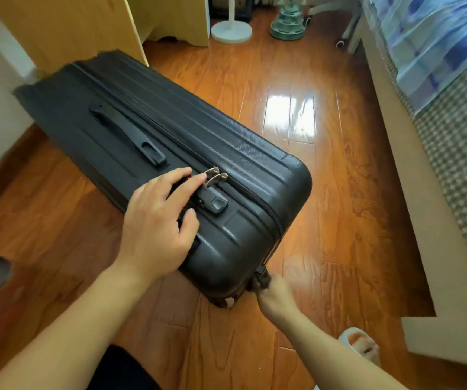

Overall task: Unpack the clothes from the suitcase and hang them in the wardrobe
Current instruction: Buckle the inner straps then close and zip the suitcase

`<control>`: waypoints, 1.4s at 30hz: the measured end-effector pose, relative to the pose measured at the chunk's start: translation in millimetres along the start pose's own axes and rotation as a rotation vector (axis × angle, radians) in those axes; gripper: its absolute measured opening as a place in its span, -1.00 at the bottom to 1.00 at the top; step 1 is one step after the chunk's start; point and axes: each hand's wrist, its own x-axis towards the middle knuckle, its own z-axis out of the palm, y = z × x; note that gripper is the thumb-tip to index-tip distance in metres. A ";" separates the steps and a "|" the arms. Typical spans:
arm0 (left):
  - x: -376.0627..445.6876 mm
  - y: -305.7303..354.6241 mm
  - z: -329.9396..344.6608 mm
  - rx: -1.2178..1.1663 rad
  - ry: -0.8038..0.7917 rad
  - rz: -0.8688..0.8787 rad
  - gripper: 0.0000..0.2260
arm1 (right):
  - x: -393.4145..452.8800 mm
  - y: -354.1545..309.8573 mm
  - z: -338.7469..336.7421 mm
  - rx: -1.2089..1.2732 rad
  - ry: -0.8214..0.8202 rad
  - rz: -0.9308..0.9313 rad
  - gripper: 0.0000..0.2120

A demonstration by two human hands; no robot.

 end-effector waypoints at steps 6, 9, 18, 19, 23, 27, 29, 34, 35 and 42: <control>37.3 24.6 -66.8 0.037 -0.200 -0.237 -0.54 | -41.7 -64.4 -69.4 -0.108 -0.003 0.020 -0.77; 54.2 52.4 -116.7 -0.008 -0.302 -0.394 -0.47 | -70.2 -111.3 -121.4 -0.223 -0.015 -0.007 -0.86; 107.5 144.6 -253.7 -0.321 -0.316 -0.763 -0.42 | -151.6 -265.3 -265.8 -0.390 -0.014 -0.135 -0.74; 113.5 151.5 -264.3 -0.369 -0.260 -0.836 -0.44 | -156.5 -282.8 -277.0 -0.435 -0.030 -0.135 -0.73; 121.7 177.1 -281.7 -0.620 -0.047 -1.095 -0.45 | -173.1 -365.4 -303.6 -0.631 -0.024 -0.171 -0.71; 106.9 213.3 -279.5 -0.863 -0.044 -1.167 -0.50 | -174.5 -448.0 -297.8 -0.777 -0.085 -0.287 -0.72; 101.3 227.3 -276.0 -0.865 -0.045 -1.165 -0.37 | -164.7 -488.2 -288.0 -0.833 -0.166 -0.318 -0.74; 110.5 227.4 -255.7 -0.776 -0.051 -1.270 -0.16 | -126.6 -550.8 -261.0 -0.875 -0.477 -0.410 -0.73; 116.3 223.8 -249.7 -0.760 -0.032 -1.267 -0.15 | -114.2 -549.4 -261.2 -0.810 -0.508 -0.421 -0.71; 126.5 213.7 -210.3 -0.820 -0.034 -1.354 -0.14 | -44.7 -455.5 -336.6 -0.821 -0.264 -0.311 -0.22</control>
